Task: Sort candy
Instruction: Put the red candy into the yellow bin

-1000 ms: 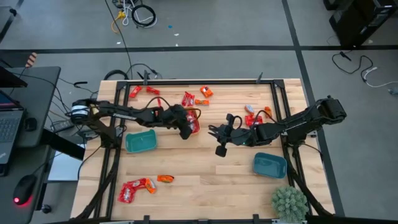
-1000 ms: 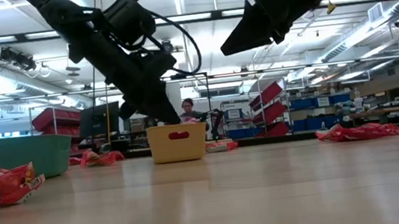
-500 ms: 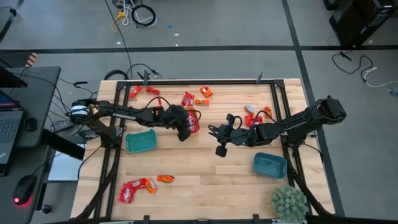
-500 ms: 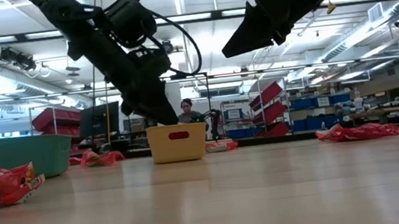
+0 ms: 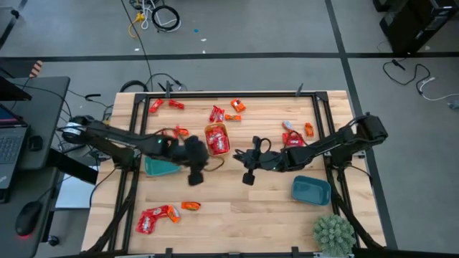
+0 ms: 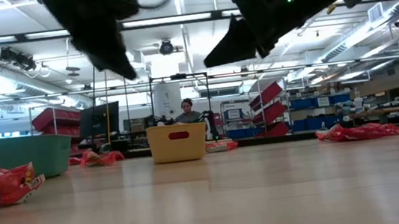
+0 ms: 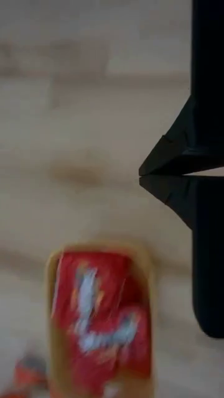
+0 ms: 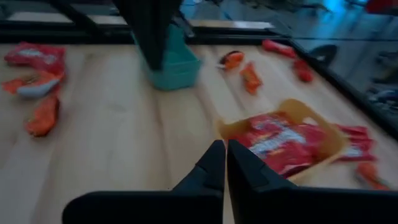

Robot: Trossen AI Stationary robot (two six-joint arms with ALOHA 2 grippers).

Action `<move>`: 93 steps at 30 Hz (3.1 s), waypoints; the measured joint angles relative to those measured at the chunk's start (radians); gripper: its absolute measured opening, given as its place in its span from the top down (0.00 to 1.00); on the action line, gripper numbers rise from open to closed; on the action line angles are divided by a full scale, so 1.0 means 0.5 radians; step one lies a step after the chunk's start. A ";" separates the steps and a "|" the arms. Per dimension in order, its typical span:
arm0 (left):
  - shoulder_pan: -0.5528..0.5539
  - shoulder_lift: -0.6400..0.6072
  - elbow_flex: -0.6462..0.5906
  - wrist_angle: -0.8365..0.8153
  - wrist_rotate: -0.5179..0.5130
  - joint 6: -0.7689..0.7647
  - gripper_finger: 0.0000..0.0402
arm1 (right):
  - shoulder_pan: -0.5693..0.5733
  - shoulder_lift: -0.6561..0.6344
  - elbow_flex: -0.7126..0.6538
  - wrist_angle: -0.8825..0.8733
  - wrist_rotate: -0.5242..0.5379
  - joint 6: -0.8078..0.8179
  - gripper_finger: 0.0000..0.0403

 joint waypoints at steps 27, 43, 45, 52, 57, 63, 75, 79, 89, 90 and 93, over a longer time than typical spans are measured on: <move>-1.739 0.130 -0.001 -0.606 0.465 -3.186 0.89 | 0.006 0.150 -0.001 0.287 -0.116 0.012 0.94; -1.758 0.456 -0.001 -0.594 0.597 -3.328 0.54 | 0.006 0.150 -0.001 0.287 -0.116 0.021 0.90; -1.758 0.491 -0.001 -0.598 0.608 -3.320 0.52 | 0.006 0.150 -0.001 0.286 -0.116 0.024 0.90; -1.757 0.600 0.000 -0.604 0.619 -3.202 0.47 | 0.008 0.150 -0.001 0.283 -0.117 0.025 0.88; -1.757 0.675 -0.001 -0.597 0.639 -3.157 0.47 | 0.008 0.150 -0.001 0.282 -0.118 0.017 0.86; -1.755 0.741 0.004 -0.579 0.700 -3.063 0.47 | 0.010 0.150 -0.001 0.278 -0.118 0.015 0.86; -1.700 0.753 0.109 -0.205 0.776 -2.471 0.69 | 0.026 0.150 0.000 0.279 -0.118 0.018 0.86; -1.659 0.751 0.204 -0.312 0.789 -2.287 0.87 | 0.033 0.150 0.001 0.288 -0.118 0.012 0.86; -1.571 0.749 0.312 -0.485 0.781 -2.174 0.97 | 0.032 0.150 0.001 0.291 -0.117 -0.026 0.86; -1.570 0.749 0.311 -0.461 0.787 -2.177 0.97 | 0.032 0.150 0.001 0.291 -0.117 -0.026 0.85; -1.562 0.749 0.311 -0.405 0.788 -2.208 0.93 | 0.033 0.150 0.001 0.287 -0.117 -0.026 0.84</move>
